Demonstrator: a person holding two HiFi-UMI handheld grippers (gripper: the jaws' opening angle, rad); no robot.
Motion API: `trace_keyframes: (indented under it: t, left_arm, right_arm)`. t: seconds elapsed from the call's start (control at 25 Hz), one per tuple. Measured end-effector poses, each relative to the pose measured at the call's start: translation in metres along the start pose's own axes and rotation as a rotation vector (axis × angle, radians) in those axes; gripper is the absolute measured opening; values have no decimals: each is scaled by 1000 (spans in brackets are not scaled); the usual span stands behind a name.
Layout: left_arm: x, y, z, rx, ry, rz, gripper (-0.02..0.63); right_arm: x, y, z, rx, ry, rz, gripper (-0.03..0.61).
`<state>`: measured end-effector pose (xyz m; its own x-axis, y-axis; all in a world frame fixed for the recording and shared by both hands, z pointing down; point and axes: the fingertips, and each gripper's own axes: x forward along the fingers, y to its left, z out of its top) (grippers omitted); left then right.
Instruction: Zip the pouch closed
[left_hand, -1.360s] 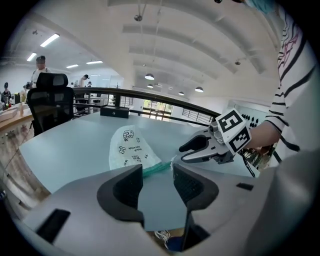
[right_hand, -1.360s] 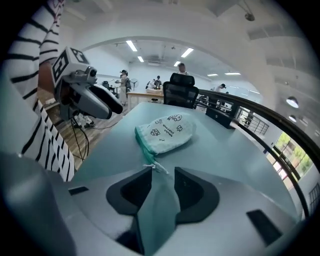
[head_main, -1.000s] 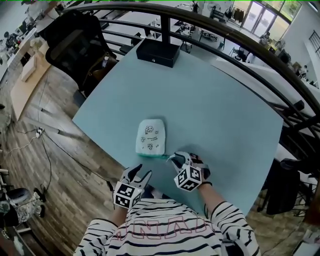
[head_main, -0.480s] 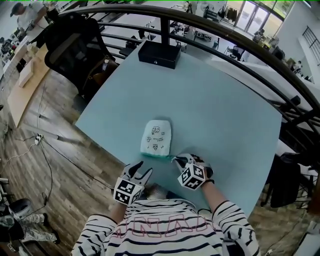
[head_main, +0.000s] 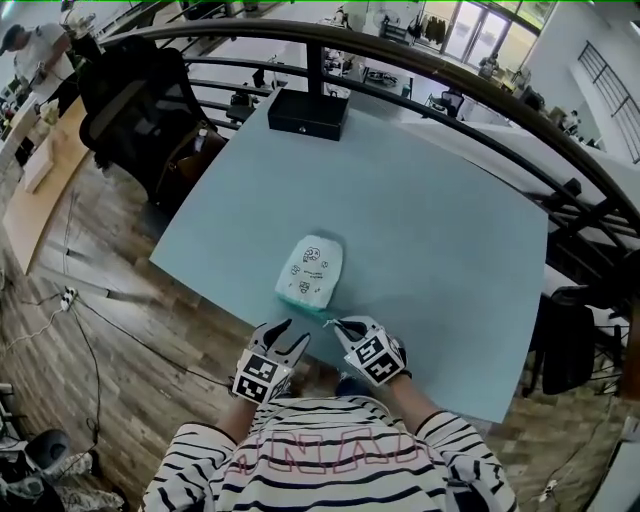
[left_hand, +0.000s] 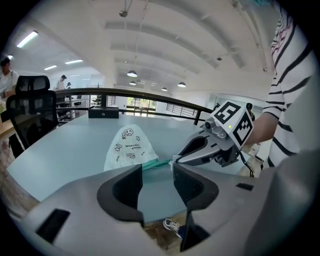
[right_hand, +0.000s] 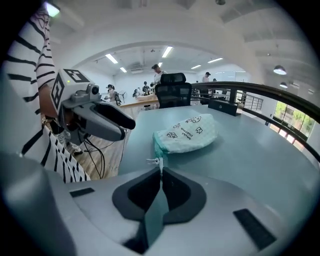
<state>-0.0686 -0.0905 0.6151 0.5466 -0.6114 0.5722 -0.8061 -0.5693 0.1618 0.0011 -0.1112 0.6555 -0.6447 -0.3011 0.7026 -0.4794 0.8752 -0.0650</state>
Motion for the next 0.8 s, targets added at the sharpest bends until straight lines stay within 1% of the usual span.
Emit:
trace_keyframes:
  t: [0.12, 0.32, 0.48, 0.6, 0.68, 0.8]
  left_arm:
    - [5, -6, -4, 49, 22, -42, 173]
    - [17, -15, -11, 127, 34, -110, 173]
    - [25, -22, -17, 149, 51, -151, 173]
    - [25, -26, -18, 158, 49, -173, 173]
    - [23, -27, -19, 168, 47, -190, 173]
    - [21, -29, -21, 191, 53, -211, 132]
  right_arm:
    - [-1, 9, 8, 15, -14, -17, 37]
    - [-1, 24, 12, 27, -24, -29, 37]
    - [-2, 33, 15, 74, -31, -45, 37]
    - [-2, 39, 22, 83, -59, -56, 37]
    - [-2, 42, 23, 101, -53, -69, 37]
    - [-2, 45, 20, 140, -45, -79, 37]
